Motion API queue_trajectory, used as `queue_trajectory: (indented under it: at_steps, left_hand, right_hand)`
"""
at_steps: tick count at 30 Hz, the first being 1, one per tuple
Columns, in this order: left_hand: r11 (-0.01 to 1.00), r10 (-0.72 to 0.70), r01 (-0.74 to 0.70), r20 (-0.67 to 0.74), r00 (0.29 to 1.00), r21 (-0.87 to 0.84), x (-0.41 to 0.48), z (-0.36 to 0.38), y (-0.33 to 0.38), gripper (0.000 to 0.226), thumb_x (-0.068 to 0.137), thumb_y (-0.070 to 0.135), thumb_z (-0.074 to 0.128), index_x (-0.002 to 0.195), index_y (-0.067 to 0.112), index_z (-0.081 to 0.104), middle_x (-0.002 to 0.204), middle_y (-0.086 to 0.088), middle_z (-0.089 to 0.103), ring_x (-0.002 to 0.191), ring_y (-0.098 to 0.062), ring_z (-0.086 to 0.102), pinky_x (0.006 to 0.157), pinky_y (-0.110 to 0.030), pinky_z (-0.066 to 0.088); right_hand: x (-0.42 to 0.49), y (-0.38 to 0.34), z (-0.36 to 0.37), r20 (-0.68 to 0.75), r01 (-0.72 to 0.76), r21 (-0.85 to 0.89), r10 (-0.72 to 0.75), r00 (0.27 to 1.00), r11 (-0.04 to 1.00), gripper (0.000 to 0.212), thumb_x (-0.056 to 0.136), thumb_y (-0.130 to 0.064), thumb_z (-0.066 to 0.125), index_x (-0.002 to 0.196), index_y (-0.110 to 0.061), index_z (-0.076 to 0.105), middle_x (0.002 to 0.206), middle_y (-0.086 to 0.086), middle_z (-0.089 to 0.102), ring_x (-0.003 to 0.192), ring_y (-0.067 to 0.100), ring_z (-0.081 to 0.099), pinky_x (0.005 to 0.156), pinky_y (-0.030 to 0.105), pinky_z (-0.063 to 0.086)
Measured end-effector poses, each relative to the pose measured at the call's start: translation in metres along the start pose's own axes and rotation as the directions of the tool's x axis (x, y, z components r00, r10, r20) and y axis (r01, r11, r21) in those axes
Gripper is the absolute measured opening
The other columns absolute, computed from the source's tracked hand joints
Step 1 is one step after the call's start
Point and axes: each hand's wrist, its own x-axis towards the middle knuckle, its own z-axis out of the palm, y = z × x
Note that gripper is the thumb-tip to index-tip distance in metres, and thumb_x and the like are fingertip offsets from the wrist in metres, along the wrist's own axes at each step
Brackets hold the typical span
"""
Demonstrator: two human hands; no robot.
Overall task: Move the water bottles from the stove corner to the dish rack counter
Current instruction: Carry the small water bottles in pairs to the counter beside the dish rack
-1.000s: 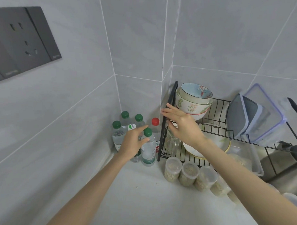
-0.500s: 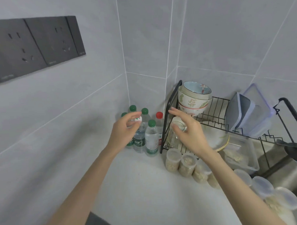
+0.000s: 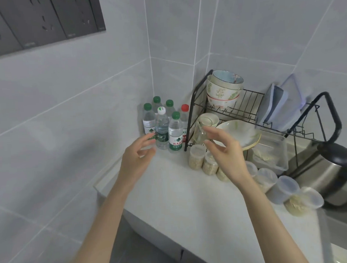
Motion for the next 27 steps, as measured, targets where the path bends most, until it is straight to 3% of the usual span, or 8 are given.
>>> queue_trajectory:
  at_steps: [5, 10, 13, 20, 27]
  left_hand:
    - [0.999, -0.036, 0.036, 0.007, 0.999, -0.016, -0.029, -0.006, 0.005, 0.041, 0.090, 0.012, 0.060, 0.123, 0.034, 0.058, 0.113, 0.015, 0.067, 0.094, 0.000, 0.064, 0.092, -0.034, 0.052]
    - [0.987, -0.105, 0.123, 0.162, 0.981, -0.104, -0.066, -0.013, 0.017, 0.038, 0.091, 0.012, 0.059, 0.117, 0.038, 0.057, 0.111, 0.014, 0.067, 0.097, -0.009, 0.065, 0.090, -0.033, 0.052]
    - [0.982, -0.117, 0.151, 0.255, 0.960, -0.116, -0.093, -0.017, 0.020, 0.037, 0.091, 0.013, 0.058, 0.119, 0.037, 0.056, 0.109, 0.017, 0.067, 0.102, -0.012, 0.065, 0.091, -0.032, 0.052]
    - [0.990, -0.070, 0.124, 0.511, 0.857, -0.073, -0.159, -0.012, 0.022, 0.036, 0.093, 0.017, 0.057, 0.122, 0.038, 0.052, 0.115, 0.013, 0.066, 0.103, -0.011, 0.064, 0.094, -0.033, 0.051]
    - [0.996, 0.014, 0.047, 0.697, 0.717, -0.069, -0.227, 0.036, 0.042, 0.035, 0.094, 0.017, 0.056, 0.120, 0.039, 0.052, 0.115, 0.013, 0.066, 0.102, -0.006, 0.064, 0.092, -0.030, 0.051]
  right_hand:
    - [-0.035, -0.017, -0.007, -0.054, -0.019, 0.048, 0.021, 0.998, 0.999, 0.031, 0.091, -0.008, 0.059, 0.118, -0.022, 0.064, 0.115, -0.011, 0.066, 0.101, -0.001, 0.060, 0.080, 0.007, 0.044]
    - [-0.083, -0.033, 0.001, -0.108, -0.058, 0.035, 0.062, 0.992, 0.998, 0.030, 0.092, -0.007, 0.058, 0.120, -0.019, 0.062, 0.114, -0.008, 0.067, 0.098, 0.001, 0.061, 0.078, 0.007, 0.045]
    - [-0.120, -0.042, 0.007, -0.105, -0.123, 0.048, 0.127, 0.986, 0.991, 0.032, 0.092, -0.007, 0.058, 0.121, -0.020, 0.061, 0.115, -0.008, 0.067, 0.098, 0.001, 0.063, 0.083, 0.013, 0.047]
    - [-0.226, -0.062, -0.014, -0.245, -0.264, 0.041, 0.266, 0.932, 0.964, 0.034, 0.090, -0.009, 0.061, 0.119, -0.026, 0.062, 0.110, -0.010, 0.070, 0.102, 0.007, 0.065, 0.096, 0.039, 0.050]
    - [-0.330, -0.078, -0.069, -0.486, -0.356, 0.056, 0.337, 0.807, 0.933, 0.030, 0.094, -0.013, 0.057, 0.120, -0.025, 0.061, 0.110, -0.009, 0.070, 0.104, 0.009, 0.064, 0.097, 0.044, 0.049]
